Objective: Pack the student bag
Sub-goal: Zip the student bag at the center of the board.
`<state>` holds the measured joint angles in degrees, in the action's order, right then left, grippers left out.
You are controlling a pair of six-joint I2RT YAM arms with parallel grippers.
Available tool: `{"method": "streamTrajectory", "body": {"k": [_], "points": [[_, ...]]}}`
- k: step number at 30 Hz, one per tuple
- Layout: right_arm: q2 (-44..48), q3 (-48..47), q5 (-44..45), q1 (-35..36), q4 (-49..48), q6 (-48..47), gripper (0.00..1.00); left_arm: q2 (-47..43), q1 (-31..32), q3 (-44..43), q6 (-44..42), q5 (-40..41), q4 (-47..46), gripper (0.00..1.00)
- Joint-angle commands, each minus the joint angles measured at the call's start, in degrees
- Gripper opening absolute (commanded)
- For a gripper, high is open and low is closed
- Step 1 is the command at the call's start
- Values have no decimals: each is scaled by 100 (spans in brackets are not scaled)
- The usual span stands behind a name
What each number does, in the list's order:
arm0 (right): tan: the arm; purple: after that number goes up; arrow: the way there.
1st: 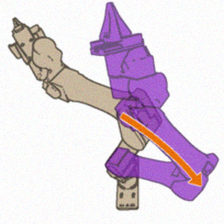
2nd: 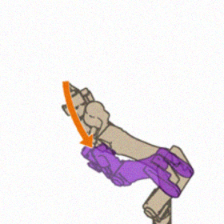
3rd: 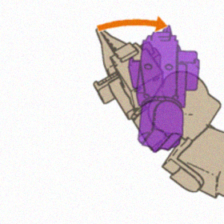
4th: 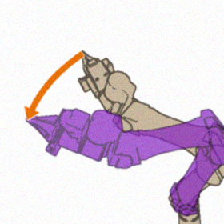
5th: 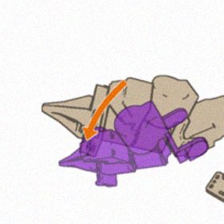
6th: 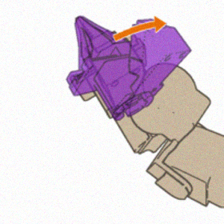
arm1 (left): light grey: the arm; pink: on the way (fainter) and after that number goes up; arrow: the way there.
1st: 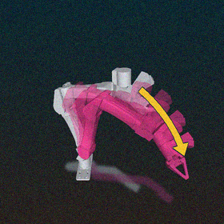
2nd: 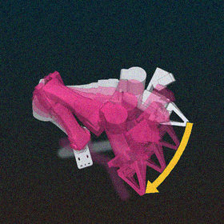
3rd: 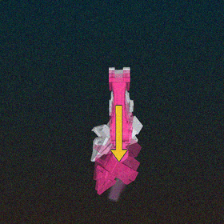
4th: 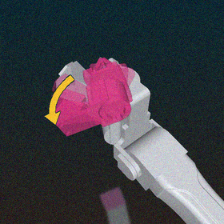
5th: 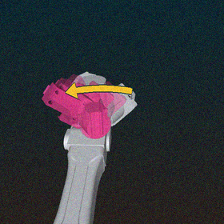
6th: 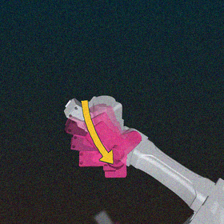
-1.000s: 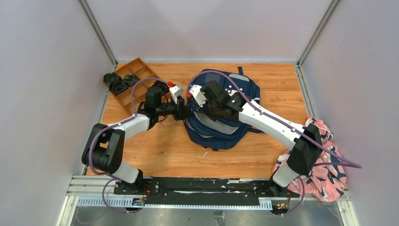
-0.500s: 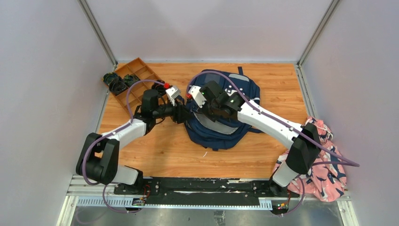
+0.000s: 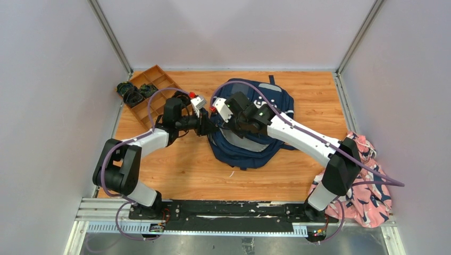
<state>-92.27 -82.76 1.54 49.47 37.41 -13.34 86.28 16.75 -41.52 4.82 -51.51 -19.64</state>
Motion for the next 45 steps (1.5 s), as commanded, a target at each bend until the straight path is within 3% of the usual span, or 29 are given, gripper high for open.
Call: {"method": "streamTrajectory", "body": {"k": [1,5,9,12,19,22,26,29,35,40,43,45], "points": [[-1,-154,134,-86,172,85,0,39,-32,-153,172,-86,-146,20],[-158,-252,459,-104,176,278,0,-115,-23,-96,474,337,-146,18],[-341,-403,871,-128,231,473,0,-403,83,97,812,682,-146,9],[-461,-507,1240,-161,161,680,0,-588,519,281,909,1067,-146,10],[-696,-577,1454,-290,-77,722,0,-876,1279,451,1318,1029,-137,11],[-606,-488,1440,-289,-69,776,3,-1177,1454,546,1458,993,-137,21],[-211,-322,1300,-289,73,995,33,-1506,1524,631,1717,1152,-97,37],[339,22,1219,-289,68,1268,44,-1676,1484,372,2165,2157,615,45],[1714,1234,870,-228,-607,2488,47,-1809,1138,-13,3074,3243,1803,49],[2685,2387,1023,-23,-1568,3616,48,-1860,690,524,4354,3218,1259,55],[2862,2669,1168,234,-1944,4075,48,-1809,685,773,4801,3483,921,67],[2784,2768,1285,478,-2217,4375,47,-1632,680,801,4896,3486,756,68]]}}
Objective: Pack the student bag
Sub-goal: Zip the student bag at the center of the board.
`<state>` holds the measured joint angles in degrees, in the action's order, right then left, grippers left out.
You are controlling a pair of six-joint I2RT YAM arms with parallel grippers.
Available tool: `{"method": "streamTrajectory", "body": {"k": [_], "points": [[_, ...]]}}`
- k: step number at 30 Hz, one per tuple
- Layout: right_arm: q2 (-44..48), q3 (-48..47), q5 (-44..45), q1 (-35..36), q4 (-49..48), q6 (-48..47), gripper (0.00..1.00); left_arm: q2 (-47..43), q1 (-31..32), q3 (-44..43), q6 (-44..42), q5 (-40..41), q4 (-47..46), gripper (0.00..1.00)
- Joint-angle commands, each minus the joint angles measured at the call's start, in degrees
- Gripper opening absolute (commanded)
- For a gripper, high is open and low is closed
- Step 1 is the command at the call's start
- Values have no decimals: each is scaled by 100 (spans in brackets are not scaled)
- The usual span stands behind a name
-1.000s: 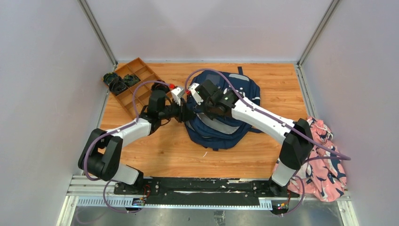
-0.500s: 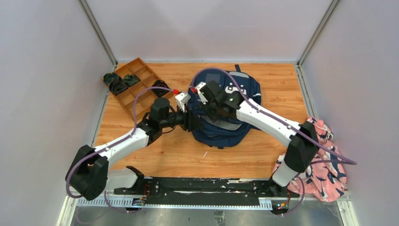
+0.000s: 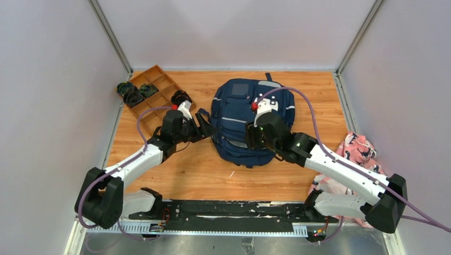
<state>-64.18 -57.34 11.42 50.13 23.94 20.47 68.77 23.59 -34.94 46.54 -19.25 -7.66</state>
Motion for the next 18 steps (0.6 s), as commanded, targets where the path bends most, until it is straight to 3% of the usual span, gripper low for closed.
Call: {"method": "streamTrajectory", "body": {"k": [1,5,8,18], "points": [[-120,263,369,537,-1043,1142,44,221,-4,111,732,257,-480,68],[-809,43,502,797,-1216,1517,41,728,-13,6,929,80,-866,65],[-1338,-287,829,927,-994,1662,30,1054,-20,-55,1076,98,-1177,63],[-2336,-551,998,1086,-1286,1794,33,2025,-30,-414,1289,-577,-2011,53]]}}
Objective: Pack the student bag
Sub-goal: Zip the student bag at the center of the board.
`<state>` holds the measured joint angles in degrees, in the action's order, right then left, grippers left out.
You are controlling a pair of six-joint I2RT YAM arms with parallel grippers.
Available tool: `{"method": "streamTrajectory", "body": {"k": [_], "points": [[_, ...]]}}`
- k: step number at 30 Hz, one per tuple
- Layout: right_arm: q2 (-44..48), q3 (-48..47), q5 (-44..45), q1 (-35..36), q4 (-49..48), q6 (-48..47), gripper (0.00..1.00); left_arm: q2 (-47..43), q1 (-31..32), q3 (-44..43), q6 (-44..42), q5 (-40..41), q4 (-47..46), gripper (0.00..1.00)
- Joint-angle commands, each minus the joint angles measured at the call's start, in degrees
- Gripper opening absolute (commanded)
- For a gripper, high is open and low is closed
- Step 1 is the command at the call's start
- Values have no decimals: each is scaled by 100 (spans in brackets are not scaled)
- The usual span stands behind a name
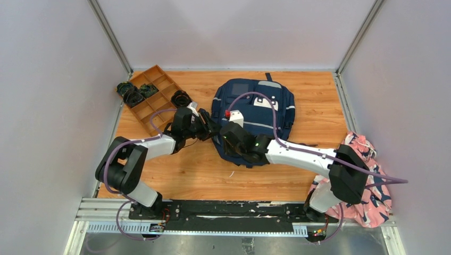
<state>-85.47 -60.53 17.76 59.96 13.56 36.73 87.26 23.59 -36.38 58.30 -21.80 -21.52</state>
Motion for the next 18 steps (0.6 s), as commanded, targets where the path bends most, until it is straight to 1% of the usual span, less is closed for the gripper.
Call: {"method": "streamTrajectory", "body": {"k": [1,5,7,9,11,12,18], "points": [[-290,-268,402,103,-249,172,34,218,-30,-301,104,-382,-634,52],[-535,-410,566,103,-263,149,35,282,-30,-320,96,-503,-695,50],[-668,-522,710,101,-211,134,34,268,-30,-305,81,-525,-704,49],[-763,-583,831,94,-177,98,31,225,-30,-285,60,-567,-705,48],[-810,-600,942,94,-163,82,24,172,-30,-243,43,-571,-705,46],[-829,-612,971,94,-161,76,22,148,-30,-213,41,-569,-705,45],[-1010,-721,1108,58,-141,45,23,126,-30,-156,32,-636,-704,43]]}}
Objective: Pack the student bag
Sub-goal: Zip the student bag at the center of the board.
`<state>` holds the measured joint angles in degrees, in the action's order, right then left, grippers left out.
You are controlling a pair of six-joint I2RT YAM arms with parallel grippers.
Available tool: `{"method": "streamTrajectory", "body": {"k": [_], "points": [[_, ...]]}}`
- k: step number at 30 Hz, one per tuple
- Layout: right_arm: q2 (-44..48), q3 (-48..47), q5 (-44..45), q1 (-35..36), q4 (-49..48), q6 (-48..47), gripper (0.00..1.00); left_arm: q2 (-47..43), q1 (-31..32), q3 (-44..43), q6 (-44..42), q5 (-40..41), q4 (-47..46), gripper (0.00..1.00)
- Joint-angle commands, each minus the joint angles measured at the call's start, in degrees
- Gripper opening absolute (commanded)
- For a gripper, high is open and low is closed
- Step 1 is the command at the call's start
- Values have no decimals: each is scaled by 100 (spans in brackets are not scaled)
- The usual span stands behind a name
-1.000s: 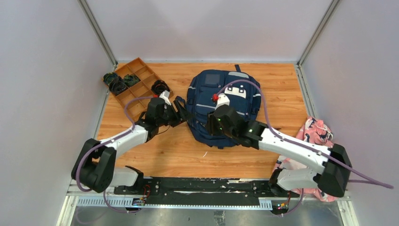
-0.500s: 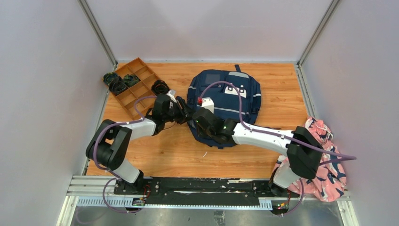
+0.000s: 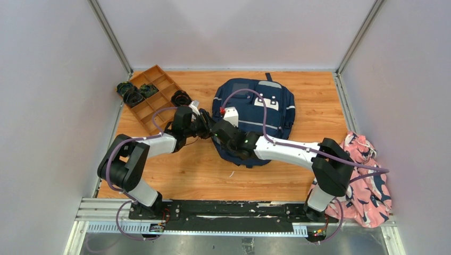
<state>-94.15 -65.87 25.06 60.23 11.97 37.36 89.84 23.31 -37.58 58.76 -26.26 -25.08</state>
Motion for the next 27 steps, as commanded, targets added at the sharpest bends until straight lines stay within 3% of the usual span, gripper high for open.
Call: {"method": "streamTrajectory", "body": {"k": [1,5,8,11,27], "points": [[-173,-189,398,25,45,2,23,-142,-2,-27,-10,-191,-341,43],[-216,-176,486,-1,99,43,22,-189,-2,22,-6,-178,-348,31],[-165,-134,504,-27,148,66,3,-192,-3,9,16,-210,-346,16],[9,17,503,-37,195,82,0,-208,-10,-12,37,-215,-346,2],[1962,1695,168,-132,660,-141,0,-281,-514,-17,-10,-194,-341,0]]}}
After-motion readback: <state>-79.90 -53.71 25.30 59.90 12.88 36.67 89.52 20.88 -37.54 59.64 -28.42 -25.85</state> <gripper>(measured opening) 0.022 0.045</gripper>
